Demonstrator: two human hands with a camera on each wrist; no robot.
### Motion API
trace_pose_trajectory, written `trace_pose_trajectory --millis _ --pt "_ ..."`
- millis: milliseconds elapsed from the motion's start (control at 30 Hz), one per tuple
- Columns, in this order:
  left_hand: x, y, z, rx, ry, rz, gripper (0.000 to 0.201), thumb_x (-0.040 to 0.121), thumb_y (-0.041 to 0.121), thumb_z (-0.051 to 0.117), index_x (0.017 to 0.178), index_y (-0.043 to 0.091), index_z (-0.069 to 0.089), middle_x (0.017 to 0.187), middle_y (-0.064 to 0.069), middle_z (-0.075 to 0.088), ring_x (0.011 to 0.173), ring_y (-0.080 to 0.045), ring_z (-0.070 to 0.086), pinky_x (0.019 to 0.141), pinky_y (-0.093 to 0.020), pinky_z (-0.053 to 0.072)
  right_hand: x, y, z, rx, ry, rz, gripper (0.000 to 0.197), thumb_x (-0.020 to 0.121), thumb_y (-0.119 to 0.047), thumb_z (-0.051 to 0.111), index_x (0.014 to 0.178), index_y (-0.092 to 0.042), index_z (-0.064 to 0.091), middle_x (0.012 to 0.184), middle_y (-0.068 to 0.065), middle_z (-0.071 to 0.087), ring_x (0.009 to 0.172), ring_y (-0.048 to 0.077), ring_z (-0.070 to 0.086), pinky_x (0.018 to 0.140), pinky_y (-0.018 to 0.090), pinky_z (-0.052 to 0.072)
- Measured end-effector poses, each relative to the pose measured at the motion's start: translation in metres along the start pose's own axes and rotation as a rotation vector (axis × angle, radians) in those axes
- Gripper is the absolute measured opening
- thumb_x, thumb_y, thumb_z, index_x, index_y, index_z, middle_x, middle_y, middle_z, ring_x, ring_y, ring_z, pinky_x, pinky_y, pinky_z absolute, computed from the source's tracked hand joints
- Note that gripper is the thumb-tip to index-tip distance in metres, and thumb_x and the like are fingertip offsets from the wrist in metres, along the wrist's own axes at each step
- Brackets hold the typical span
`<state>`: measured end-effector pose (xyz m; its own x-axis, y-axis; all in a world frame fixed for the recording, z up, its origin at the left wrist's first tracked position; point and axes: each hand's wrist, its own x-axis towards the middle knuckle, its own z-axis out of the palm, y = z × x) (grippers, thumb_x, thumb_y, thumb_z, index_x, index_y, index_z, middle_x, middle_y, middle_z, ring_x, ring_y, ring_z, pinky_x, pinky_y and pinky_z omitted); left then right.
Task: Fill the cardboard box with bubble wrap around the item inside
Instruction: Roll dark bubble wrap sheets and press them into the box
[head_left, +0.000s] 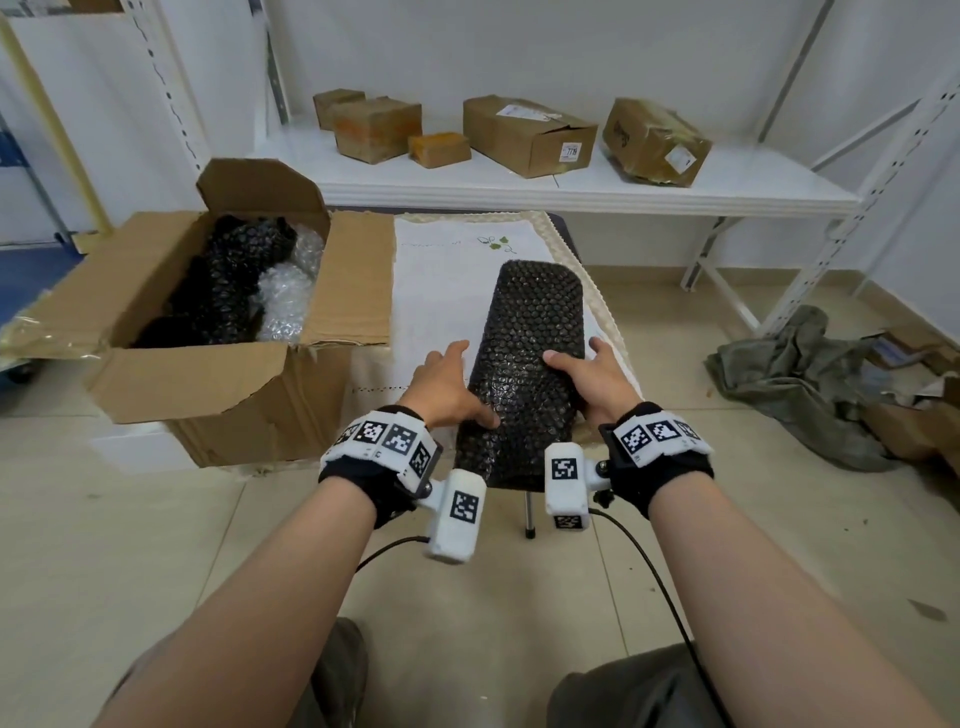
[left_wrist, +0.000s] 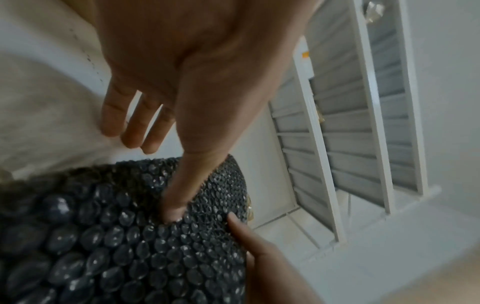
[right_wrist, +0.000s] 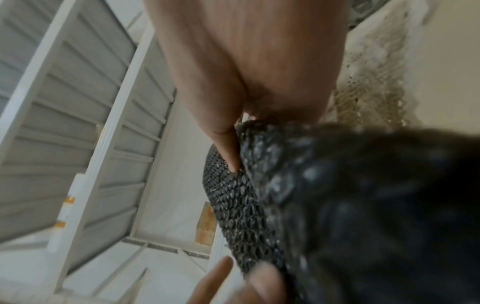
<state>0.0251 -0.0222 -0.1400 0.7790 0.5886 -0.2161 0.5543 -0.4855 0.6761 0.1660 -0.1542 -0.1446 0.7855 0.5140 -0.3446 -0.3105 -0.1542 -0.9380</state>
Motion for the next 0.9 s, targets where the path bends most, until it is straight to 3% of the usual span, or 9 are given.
trace_pose_trajectory --millis 100,167,267,333,433,600,767,900 --pt "0.002 0.004 -0.006 -0.352 0.028 -0.046 0.112 0.068 0.057 0.078 0.153 0.018 0.016 0.140 -0.010 0.049 0.126 -0.026 0.051 0.108 -0.044 0.041 0.000 -0.005 -0.004 0.101 -0.025 0.029 0.077 0.081 -0.004 0.073 0.148 -0.013 0.036 0.134 0.017 0.060 0.113 0.033 0.064 0.098 0.050 0.052" --pt "0.001 0.006 -0.009 -0.535 0.027 -0.063 0.101 0.073 0.060 0.072 0.150 0.014 0.026 0.139 -0.008 0.053 0.120 -0.024 0.057 0.103 -0.041 0.046 -0.004 -0.008 -0.007 0.139 -0.092 0.044 0.067 0.076 0.000 0.071 0.139 -0.009 0.049 0.125 0.018 0.066 0.110 0.035 0.067 0.096 0.052 0.053" --pt "-0.005 0.010 -0.008 -0.691 -0.066 0.015 0.049 0.090 0.034 0.066 0.131 0.009 0.056 0.126 -0.007 0.065 0.109 -0.021 0.065 0.096 -0.034 0.052 -0.008 -0.011 -0.009 0.131 -0.175 0.023 0.049 0.081 0.004 0.064 0.129 -0.003 0.057 0.121 0.022 0.068 0.109 0.036 0.067 0.097 0.051 0.053" --pt "-0.008 0.014 -0.006 -0.728 -0.074 0.052 0.034 0.093 0.017 0.063 0.126 0.006 0.061 0.120 -0.009 0.068 0.107 -0.022 0.066 0.092 -0.033 0.054 -0.012 -0.014 -0.010 0.133 -0.202 0.002 0.043 0.085 -0.008 0.065 0.128 -0.004 0.059 0.121 0.020 0.068 0.108 0.032 0.067 0.097 0.047 0.053" --pt "-0.012 0.020 -0.002 -0.769 -0.047 0.082 0.034 0.091 0.004 0.063 0.125 0.002 0.059 0.119 -0.014 0.068 0.105 -0.025 0.065 0.091 -0.035 0.054 -0.023 -0.019 -0.013 0.148 -0.234 -0.052 0.048 0.087 -0.031 0.072 0.128 -0.009 0.061 0.121 0.012 0.071 0.111 0.027 0.068 0.093 0.040 0.054" --pt "-0.028 0.042 0.003 -0.761 -0.056 0.148 0.038 0.088 -0.001 0.063 0.126 0.002 0.058 0.121 -0.014 0.067 0.111 -0.025 0.064 0.098 -0.036 0.051 -0.043 -0.026 -0.029 0.211 -0.146 -0.119 0.040 0.092 -0.020 0.067 0.129 -0.006 0.060 0.119 0.015 0.071 0.106 0.027 0.070 0.076 0.032 0.058" --pt "-0.039 0.082 -0.022 -0.638 -0.027 0.273 0.038 0.086 0.000 0.065 0.123 0.006 0.061 0.121 -0.011 0.067 0.113 -0.024 0.062 0.102 -0.038 0.048 -0.065 -0.050 -0.030 0.299 -0.061 -0.280 0.039 0.094 -0.015 0.064 0.130 -0.002 0.059 0.122 0.018 0.069 0.112 0.032 0.067 0.088 0.039 0.057" --pt "-0.052 0.104 -0.068 -0.627 0.045 0.375 0.040 0.088 0.004 0.065 0.128 0.008 0.058 0.123 -0.006 0.066 0.112 -0.019 0.061 0.100 -0.033 0.048 -0.092 -0.090 -0.014 0.379 -0.138 -0.432 0.042 0.091 -0.019 0.067 0.130 -0.005 0.059 0.124 0.013 0.069 0.114 0.027 0.067 0.095 0.039 0.055"
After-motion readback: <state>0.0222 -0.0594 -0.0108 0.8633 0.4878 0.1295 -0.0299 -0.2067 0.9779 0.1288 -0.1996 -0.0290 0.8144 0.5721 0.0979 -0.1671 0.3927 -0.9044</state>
